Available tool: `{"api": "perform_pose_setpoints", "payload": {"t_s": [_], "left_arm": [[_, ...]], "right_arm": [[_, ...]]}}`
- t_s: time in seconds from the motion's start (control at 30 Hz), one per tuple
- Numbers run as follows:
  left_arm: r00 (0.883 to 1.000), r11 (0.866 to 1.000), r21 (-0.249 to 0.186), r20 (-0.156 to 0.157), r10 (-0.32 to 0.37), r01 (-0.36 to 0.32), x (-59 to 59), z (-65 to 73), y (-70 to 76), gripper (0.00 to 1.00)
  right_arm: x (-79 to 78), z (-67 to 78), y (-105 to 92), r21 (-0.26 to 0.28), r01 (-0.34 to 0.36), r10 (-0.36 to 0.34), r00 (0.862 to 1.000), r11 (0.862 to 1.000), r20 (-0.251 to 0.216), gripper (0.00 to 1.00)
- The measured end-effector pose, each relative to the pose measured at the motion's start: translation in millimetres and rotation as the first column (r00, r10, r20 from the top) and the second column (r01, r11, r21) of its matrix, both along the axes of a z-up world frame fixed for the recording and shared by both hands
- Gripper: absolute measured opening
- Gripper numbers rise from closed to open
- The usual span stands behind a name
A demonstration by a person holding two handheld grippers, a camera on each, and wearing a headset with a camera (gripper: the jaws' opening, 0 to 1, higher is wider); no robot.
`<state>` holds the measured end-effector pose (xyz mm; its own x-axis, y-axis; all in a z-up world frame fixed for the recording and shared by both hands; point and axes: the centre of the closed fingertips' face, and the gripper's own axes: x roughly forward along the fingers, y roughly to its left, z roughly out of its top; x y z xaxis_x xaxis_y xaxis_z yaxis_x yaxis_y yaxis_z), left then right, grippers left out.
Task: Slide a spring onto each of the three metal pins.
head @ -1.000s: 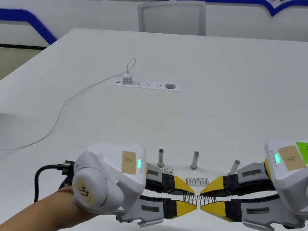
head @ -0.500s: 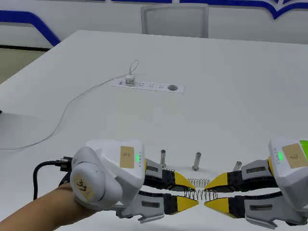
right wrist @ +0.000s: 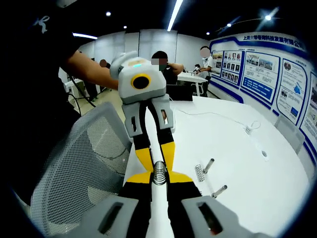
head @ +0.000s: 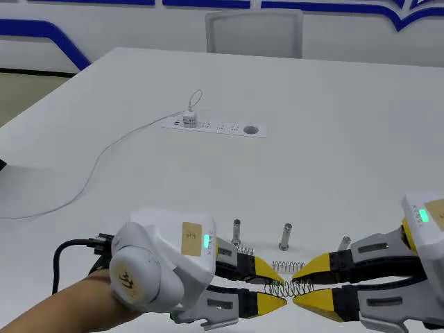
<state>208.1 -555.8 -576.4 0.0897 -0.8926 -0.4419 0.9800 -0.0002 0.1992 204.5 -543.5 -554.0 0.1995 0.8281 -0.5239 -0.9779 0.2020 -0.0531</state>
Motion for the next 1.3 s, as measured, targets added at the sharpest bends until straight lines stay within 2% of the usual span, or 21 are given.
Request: {"api": "perform_pose_setpoints", "payload": {"t_s": [0.2,0.43,0.6,0.9,1.1,1.23,1.3], "left_arm": [[1.0,1.0,-0.01,-0.004,0.014,-0.014,1.4,1.0,-1.0,0.1],[0.999,0.999,-0.035,-0.034,0.033,-0.035,-1.0,2.9,-0.4,0.1],[0.996,0.997,-0.063,-0.076,0.049,-0.053,-2.3,4.0,-0.4,0.1],[0.993,0.993,-0.093,-0.098,0.06,-0.069,-2.9,7.2,-3.9,0.1],[0.988,0.989,-0.112,-0.133,0.077,-0.092,-1.8,8.9,-5.1,0.11],[0.986,0.986,-0.128,-0.138,0.091,-0.109,1.0,11.3,-3.8,0.11],[0.983,0.983,-0.14,-0.159,0.097,-0.12,1.6,12.6,-2.5,0.12]], "right_arm": [[0.2,4.2,3.7,0.024,0.007,-0.007,1.0,1.0,-0.003,0.11],[-1.2,10.8,10.2,0.07,0.019,-0.018,1.0,0.997,-0.024,0.11],[-1.2,14.1,14.4,0.093,0.026,-0.023,0.999,0.995,-0.035,0.11],[0.9,20.5,20.3,0.144,0.058,-0.048,0.996,0.988,-0.072,0.11],[3.0,22.4,20.7,0.149,0.07,-0.061,0.996,0.986,-0.065,0.1],[6.2,24.6,19.3,0.155,0.084,-0.076,0.995,0.984,-0.061,0.1],[7.3,24.9,19.0,0.155,0.088,-0.079,0.995,0.984,-0.061,0.1]]}}
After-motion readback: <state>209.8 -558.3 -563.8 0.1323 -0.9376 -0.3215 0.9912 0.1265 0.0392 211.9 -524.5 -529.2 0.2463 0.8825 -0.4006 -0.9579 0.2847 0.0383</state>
